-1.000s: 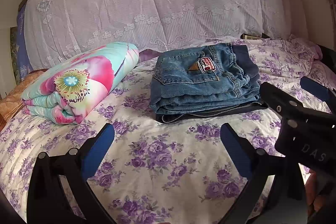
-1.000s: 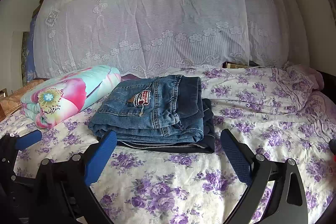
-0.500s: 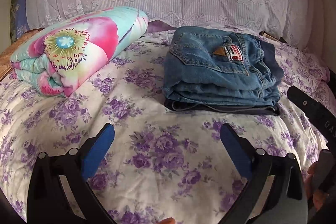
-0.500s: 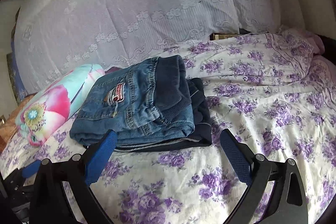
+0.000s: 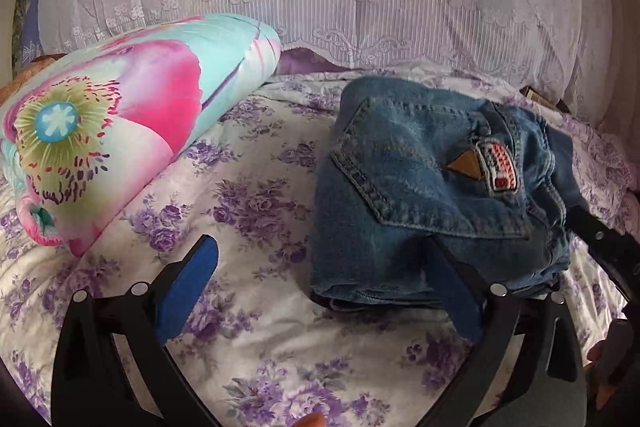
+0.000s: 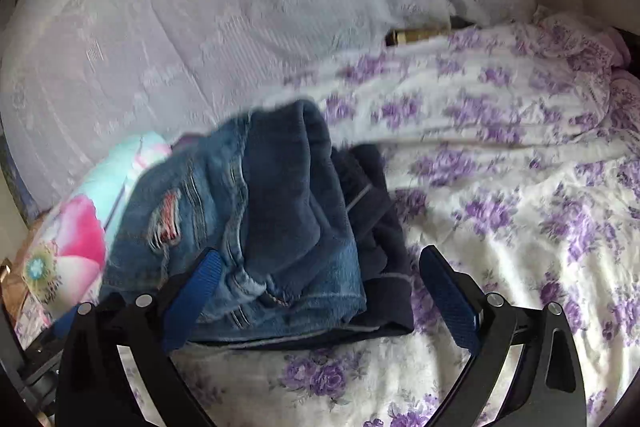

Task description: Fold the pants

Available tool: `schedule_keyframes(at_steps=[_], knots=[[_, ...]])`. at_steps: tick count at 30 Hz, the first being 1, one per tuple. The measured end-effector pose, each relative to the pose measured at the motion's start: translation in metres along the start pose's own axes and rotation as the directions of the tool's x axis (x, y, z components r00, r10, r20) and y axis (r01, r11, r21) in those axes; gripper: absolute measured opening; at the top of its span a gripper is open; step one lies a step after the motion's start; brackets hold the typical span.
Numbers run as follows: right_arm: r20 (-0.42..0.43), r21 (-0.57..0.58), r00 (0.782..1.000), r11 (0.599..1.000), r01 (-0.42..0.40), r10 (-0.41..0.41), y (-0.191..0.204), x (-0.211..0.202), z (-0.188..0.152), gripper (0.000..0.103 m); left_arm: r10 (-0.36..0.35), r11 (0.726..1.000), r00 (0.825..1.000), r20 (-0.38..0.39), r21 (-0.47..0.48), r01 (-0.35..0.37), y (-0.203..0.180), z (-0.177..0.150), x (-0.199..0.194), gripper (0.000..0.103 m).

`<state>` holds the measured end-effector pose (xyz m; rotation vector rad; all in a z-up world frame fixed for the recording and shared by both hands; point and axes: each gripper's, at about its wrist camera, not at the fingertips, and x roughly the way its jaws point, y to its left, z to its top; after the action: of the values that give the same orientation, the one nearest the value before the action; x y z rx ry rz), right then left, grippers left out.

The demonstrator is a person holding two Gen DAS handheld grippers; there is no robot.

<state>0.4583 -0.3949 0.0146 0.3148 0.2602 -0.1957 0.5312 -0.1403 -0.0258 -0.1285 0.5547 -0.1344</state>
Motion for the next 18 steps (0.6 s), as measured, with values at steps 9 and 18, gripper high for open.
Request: schedule_keyframes(at_steps=[9, 18], knots=[[-0.094, -0.192, 0.989, 0.977, 0.095, -0.114, 0.045, 0.078, 0.031, 0.099, 0.045, 0.997, 0.997, 0.061, 0.062, -0.049, -0.018, 0.015, 0.011, 0.099], [-0.02, -0.028, 1.0, 1.0, 0.005, -0.006, 0.02, 0.056, 0.018, 0.099, 0.004, 1.0, 0.998, 0.067, 0.028, -0.005, -0.009, 0.016, 0.012, 0.099]])
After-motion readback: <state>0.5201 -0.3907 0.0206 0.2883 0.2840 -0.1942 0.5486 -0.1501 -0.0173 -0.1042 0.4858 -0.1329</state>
